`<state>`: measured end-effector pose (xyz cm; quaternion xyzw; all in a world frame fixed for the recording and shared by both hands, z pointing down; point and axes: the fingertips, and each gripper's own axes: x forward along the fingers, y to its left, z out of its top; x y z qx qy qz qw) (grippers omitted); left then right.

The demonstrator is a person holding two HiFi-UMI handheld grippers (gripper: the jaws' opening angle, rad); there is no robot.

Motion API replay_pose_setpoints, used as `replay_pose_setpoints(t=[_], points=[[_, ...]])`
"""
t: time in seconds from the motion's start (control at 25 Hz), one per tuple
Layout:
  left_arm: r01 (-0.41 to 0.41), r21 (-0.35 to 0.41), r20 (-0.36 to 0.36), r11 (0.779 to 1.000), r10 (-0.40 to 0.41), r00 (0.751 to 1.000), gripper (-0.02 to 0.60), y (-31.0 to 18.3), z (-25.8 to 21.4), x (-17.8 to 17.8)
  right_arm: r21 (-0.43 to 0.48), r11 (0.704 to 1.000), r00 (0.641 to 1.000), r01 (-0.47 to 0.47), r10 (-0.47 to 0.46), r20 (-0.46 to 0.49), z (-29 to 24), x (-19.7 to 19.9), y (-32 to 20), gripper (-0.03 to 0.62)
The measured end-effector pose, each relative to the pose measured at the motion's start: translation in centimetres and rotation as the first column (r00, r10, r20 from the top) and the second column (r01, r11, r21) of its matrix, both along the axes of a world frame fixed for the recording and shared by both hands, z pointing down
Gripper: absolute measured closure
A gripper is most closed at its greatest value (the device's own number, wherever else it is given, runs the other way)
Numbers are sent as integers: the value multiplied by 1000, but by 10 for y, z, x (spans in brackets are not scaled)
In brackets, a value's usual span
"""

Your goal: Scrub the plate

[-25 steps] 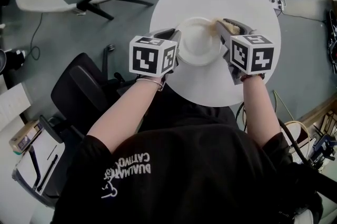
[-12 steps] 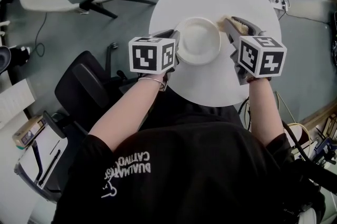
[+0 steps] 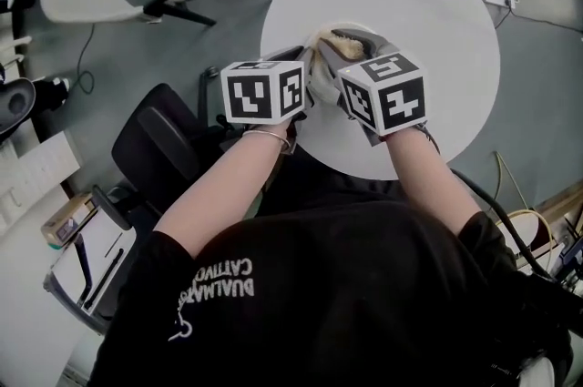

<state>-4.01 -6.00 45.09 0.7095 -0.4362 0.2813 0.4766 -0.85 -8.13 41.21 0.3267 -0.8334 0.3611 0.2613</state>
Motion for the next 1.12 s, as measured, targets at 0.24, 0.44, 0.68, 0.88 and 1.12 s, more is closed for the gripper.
replay_pose_setpoints(t=[0.24,0.44,0.68,0.88,1.12], points=[[-2,3,22,1000,2,1000,532,0,1,1,-23,1000,1000,-17,17,-16,10,5,0,496],[5,6,29,1000,-5,1000,532,-2,2,1,19,1000,996,15,-13,-94,11,9,3,496],[-11,20,43,1000,10,999,531,-1,2,2,60,998,986,27,-16,-168,11,18,7,496],[-19,34,45,999,18,999,529,1,3,3,77,997,978,-15,30,-209,13,38,6,499],[-15,37,49,999,13,999,529,2,3,2,95,994,967,-47,69,-243,13,59,9,499]])
